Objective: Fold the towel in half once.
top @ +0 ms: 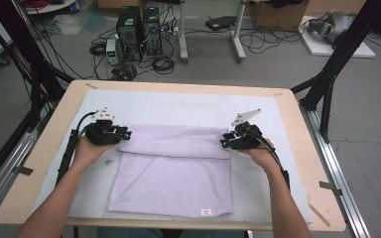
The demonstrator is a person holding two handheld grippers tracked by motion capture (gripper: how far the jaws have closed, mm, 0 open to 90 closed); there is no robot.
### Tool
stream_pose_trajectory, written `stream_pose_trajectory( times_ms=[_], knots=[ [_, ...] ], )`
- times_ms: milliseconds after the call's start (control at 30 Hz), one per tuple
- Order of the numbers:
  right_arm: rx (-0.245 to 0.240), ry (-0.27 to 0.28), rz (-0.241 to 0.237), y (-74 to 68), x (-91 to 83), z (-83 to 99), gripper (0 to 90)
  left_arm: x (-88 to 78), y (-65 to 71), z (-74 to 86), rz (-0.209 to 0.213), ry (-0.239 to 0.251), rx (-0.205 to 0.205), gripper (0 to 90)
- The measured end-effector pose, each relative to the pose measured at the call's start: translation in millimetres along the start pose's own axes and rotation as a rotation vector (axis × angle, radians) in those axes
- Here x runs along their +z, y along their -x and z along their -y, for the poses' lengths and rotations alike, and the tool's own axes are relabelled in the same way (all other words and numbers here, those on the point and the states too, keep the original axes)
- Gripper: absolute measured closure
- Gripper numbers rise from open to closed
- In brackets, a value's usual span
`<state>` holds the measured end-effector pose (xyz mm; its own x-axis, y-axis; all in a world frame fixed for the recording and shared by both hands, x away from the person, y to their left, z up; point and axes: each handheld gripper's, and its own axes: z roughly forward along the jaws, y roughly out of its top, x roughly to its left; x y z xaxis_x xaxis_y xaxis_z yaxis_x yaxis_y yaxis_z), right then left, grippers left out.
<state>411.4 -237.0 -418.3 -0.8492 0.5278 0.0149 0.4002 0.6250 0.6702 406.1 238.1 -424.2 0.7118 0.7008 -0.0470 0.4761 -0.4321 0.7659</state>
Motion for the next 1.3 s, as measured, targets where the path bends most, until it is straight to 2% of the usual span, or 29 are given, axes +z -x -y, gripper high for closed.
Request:
stream_pose_trajectory(
  times_ms=[33,100,133,167,233,300,433,533,600,633,667,700,733,767,800,833,967,1100,1133,1167,1233,1300],
  knots=[
    [0.0,-0.024,0.009,-0.2,4.0,1.8,64.1,3.8,-0.7,1.8,0.003,-0.022,-0.004,66.2],
    [-0.002,-0.036,0.0,0.6,9.7,6.1,65.6,11.7,-0.9,6.9,0.013,-0.069,0.008,68.0],
    [0.0,-0.039,0.0,-0.3,12.1,8.5,68.0,11.5,-0.7,7.9,0.019,-0.053,0.003,70.2],
    [-0.001,-0.02,-0.007,-1.1,12.1,10.8,71.8,12.1,-0.1,8.0,0.024,-0.054,0.007,76.9],
    [-0.016,-0.021,-0.009,-3.8,11.1,10.9,82.4,12.7,2.8,6.9,0.011,-0.058,0.03,82.7],
    [-0.041,-0.033,0.006,-8.5,9.9,7.9,85.0,11.6,4.9,5.6,-0.003,-0.059,0.05,85.0],
    [-0.052,0.023,0.006,-10.5,-0.6,0.9,85.9,1.5,3.4,1.1,-0.034,0.006,0.041,86.0],
    [-0.042,0.039,0.014,-3.7,-9.4,-6.1,86.1,-3.4,-4.1,-8.8,-0.046,0.077,-0.013,86.2],
    [-0.022,0.042,0.039,8.5,-14.7,-17.4,86.2,-0.8,-11.7,-20.6,-0.097,0.12,-0.029,86.2],
    [-0.018,0.044,0.059,14.5,-17.0,-23.2,86.2,0.2,-18.2,-31.8,-0.15,0.148,-0.053,86.1],
    [-0.007,0.064,0.109,23.1,-20.1,-31.7,85.9,0.1,-26.3,-47.1,-0.225,0.215,-0.1,85.4],
    [0.039,0.099,0.214,35.0,-24.6,-42.7,81.5,0.5,-29.5,-58.2,-0.296,0.256,-0.151,80.1],
    [0.105,0.137,0.253,43.7,-28.5,-49.7,78.0,0.9,-31.0,-64.5,-0.324,0.268,-0.172,69.1],
    [0.132,0.155,0.259,48.2,-29.7,-53.6,74.2,2.7,-32.6,-70.1,-0.312,0.268,-0.189,64.8],
    [0.137,0.144,0.275,49.9,-28.8,-58.1,69.1,4.7,-32.5,-71.1,-0.306,0.254,-0.186,65.1],
    [0.135,0.138,0.269,49.8,-27.0,-59.1,68.7,7.7,-31.4,-69.3,-0.309,0.219,-0.165,64.8],
    [0.122,0.11,0.194,43.1,-15.7,-50.0,63.8,10.2,-28.9,-50.5,-0.266,0.126,-0.135,61.5],
    [0.119,0.079,0.137,30.5,-10.3,-31.8,61.4,0.6,-20.6,-28.2,-0.216,0.135,-0.128,60.7],
    [0.113,0.081,0.133,26.6,-10.7,-26.9,61.1,-2.3,-18.5,-24.0,-0.2,0.122,-0.123,60.4],
    [0.114,0.084,0.114,22.4,-11.9,-22.4,60.1,-5.4,-16.5,-21.0,-0.177,0.103,-0.122,59.4],
    [0.112,0.093,0.101,14.0,-15.8,-15.0,59.4,-13.7,-8.2,-12.9,-0.167,0.13,-0.087,58.1],
    [0.109,0.13,0.067,1.8,-21.8,-6.5,58.7,-21.4,-1.5,-4.5,-0.132,0.138,-0.087,57.6]
  ],
)
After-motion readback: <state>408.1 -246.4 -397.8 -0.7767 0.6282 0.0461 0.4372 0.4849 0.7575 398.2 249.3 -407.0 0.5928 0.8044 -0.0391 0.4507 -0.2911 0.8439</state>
